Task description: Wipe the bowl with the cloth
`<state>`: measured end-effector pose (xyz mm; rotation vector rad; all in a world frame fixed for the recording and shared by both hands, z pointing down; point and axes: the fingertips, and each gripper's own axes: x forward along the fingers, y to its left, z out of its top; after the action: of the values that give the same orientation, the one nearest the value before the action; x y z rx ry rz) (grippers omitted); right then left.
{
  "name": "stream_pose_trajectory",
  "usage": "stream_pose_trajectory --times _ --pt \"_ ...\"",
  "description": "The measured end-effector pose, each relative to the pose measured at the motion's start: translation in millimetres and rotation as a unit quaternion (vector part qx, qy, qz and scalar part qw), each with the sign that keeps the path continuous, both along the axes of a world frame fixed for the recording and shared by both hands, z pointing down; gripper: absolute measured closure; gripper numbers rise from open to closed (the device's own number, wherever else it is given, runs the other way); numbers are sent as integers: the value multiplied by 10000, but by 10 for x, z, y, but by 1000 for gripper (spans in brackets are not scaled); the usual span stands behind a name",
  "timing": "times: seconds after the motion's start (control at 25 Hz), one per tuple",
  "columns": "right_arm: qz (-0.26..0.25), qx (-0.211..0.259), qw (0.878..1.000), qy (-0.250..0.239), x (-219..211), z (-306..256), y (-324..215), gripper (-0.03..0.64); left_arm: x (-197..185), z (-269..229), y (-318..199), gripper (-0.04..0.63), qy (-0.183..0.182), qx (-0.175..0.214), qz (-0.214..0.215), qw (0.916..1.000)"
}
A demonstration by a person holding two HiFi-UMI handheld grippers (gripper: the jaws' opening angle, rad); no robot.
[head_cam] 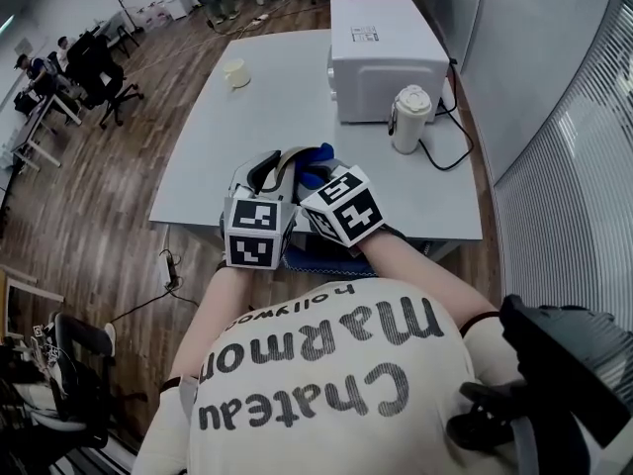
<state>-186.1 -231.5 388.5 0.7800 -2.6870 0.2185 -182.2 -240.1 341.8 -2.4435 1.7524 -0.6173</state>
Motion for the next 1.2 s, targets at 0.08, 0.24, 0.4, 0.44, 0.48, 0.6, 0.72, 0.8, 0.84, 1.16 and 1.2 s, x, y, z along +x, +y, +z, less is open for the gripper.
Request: stream_pose_trajectory --times 0.08,0.24,0.4,0.44,0.48,0.6,0.72,0.8,0.84,1.16,1.2 --pt "182 -11 9998 -75 9 38 -23 578 -25 36 9 514 63 -6 -91 9999" --pt "639 -120 9976 -215 86 105 -111 578 -31 92 24 511 177 33 -264 9995" --pt "891 -175 9958 -112 166 183 -144 578 -14 187 46 509 211 -24 -360 9991" --pt "936 -178 9954 -68 185 207 -146 578 -21 206 52 509 232 -36 -411 9989" --pt "983 -194 9950 -30 206 232 -152 578 -34 224 56 509 253 -49 -475 9985" --pt "1114 -331 9932 33 281 321 -174 578 -92 287 52 509 374 -153 -668 9969" --pt "1137 -313 9929 130 320 372 -158 578 -121 334 45 506 542 -241 -742 9955" --pt "1158 -196 9928 221 349 381 -162 578 -138 354 29 506 602 -242 -799 9947" --pt "1178 -178 9926 237 364 388 -173 578 -160 363 13 506 641 -251 -849 9940" --pt "1367 -318 9901 81 475 343 -236 578 -304 425 -60 506 1232 -459 -1122 9850" --pt "1321 -332 9906 -95 456 283 -227 578 -295 412 -65 506 1309 -465 -1093 9842"
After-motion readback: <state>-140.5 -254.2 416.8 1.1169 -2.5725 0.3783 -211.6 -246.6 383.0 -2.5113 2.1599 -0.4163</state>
